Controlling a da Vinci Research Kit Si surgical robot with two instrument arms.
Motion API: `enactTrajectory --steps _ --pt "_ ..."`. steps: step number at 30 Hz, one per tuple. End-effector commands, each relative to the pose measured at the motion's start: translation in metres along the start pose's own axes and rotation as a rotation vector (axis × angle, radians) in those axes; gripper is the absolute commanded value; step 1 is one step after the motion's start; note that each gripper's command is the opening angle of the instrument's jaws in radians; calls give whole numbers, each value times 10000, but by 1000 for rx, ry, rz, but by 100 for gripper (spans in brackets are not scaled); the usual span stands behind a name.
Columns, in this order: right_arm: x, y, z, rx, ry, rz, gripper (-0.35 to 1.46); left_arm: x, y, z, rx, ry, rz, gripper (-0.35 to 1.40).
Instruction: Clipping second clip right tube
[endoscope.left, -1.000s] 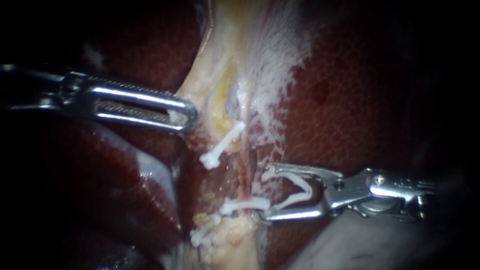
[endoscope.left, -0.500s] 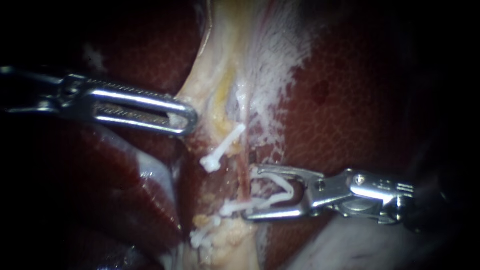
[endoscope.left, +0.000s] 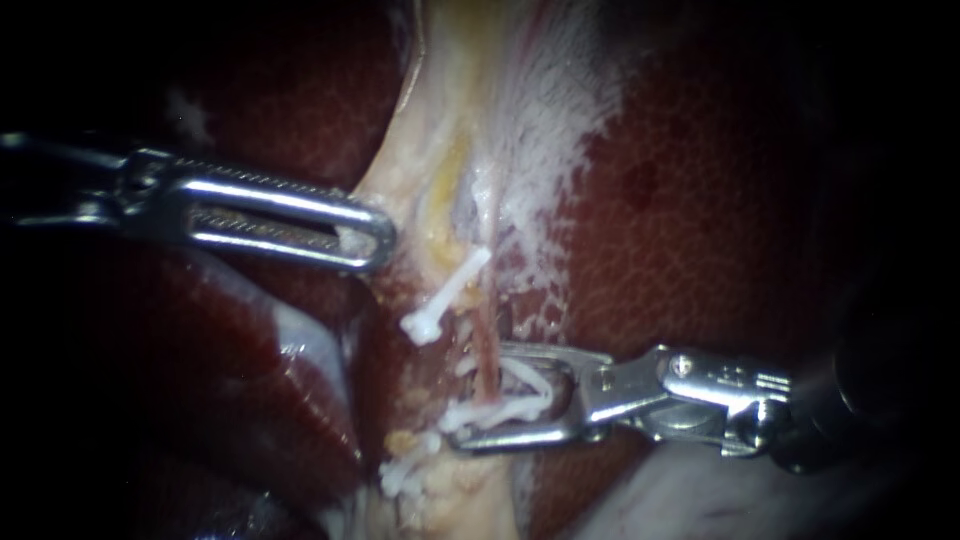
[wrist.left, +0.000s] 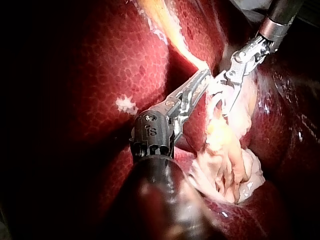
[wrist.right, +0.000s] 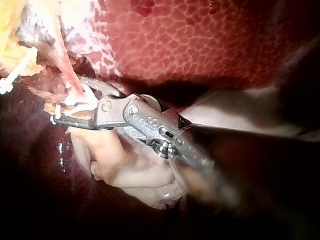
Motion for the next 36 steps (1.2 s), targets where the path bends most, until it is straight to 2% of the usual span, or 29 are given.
enactTrajectory --steps 1,5,7,12,17,23,36 --pt "1 -1 -2 0 0 9 51 0 1 0 1 0 0 -35" --pt "0 -2 -7 3 0 32 40 0 1 0 1 1 0 -35" --pt "0 -3 -11 5 0 50 30 0 1 0 1 1 0 -35" --pt "5 1 -16 6 1 60 -10 1 3 0 2 1 1 -35" --pt "7 6 -18 6 1 62 -30 1 4 1 -1 0 1 -35" --pt "0 5 -16 7 0 75 -34 1 4 1 -1 0 1 -35" --pt "0 5 -16 7 0 80 -35 1 6 1 -1 0 1 -35"
